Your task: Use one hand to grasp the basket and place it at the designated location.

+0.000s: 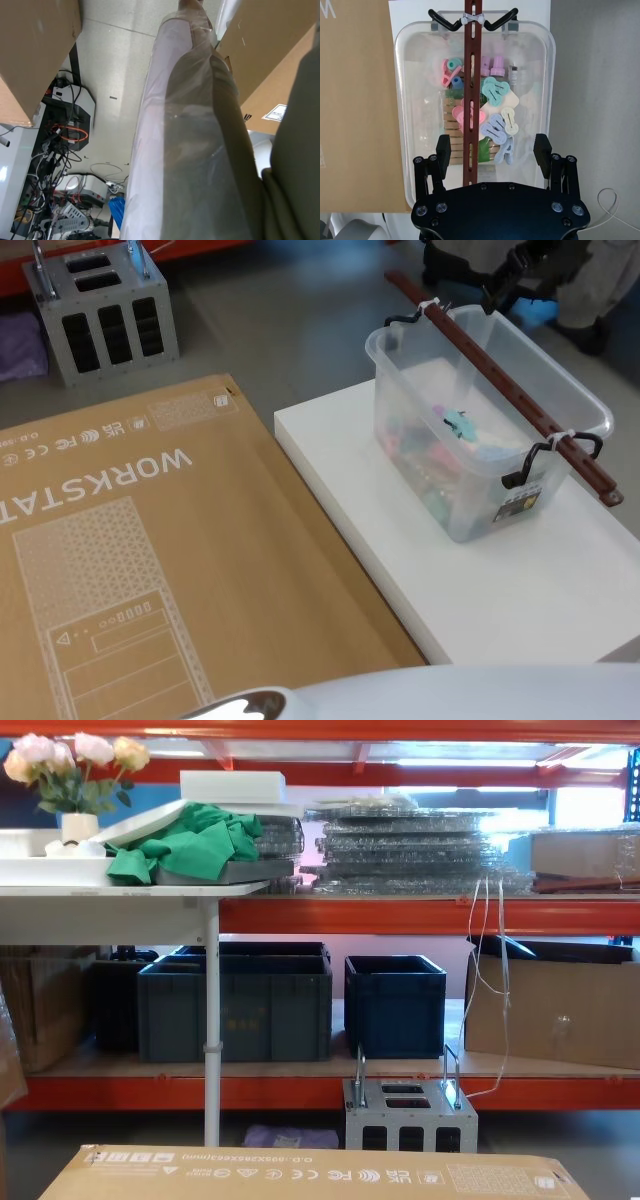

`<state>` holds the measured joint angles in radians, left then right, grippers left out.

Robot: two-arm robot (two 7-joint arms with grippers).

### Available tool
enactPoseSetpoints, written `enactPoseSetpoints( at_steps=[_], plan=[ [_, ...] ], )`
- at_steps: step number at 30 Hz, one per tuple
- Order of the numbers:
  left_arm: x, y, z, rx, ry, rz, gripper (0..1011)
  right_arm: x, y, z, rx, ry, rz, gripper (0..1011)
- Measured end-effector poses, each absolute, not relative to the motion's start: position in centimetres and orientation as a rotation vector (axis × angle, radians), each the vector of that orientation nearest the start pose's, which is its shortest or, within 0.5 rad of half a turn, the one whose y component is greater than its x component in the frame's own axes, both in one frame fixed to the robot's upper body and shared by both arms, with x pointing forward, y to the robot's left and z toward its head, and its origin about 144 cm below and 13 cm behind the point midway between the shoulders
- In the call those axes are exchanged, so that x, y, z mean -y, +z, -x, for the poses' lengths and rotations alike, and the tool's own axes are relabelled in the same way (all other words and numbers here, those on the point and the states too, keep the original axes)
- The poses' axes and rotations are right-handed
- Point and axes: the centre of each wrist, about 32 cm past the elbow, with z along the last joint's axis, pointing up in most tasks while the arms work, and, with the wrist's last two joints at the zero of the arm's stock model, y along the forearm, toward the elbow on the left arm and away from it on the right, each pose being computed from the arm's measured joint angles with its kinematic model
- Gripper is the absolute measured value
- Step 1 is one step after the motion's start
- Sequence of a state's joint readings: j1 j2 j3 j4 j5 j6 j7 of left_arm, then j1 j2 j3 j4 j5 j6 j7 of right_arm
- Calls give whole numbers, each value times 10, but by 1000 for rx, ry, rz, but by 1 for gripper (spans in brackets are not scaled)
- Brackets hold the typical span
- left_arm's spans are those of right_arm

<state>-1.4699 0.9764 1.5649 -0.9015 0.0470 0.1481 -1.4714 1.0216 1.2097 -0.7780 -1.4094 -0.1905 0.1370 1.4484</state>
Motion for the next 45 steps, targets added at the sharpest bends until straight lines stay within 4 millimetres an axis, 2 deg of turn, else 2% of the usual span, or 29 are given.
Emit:
enactPoseSetpoints(
  at_steps=[25,45],
  plan=[
    [-497,1394,-616,-169,176,-1629,0,477,1463,-537,242,-302,1486,1002],
    [-497,1394,-616,-169,176,-1629,0,475,1453,-539,253,-306,1493,1002]
  ],
)
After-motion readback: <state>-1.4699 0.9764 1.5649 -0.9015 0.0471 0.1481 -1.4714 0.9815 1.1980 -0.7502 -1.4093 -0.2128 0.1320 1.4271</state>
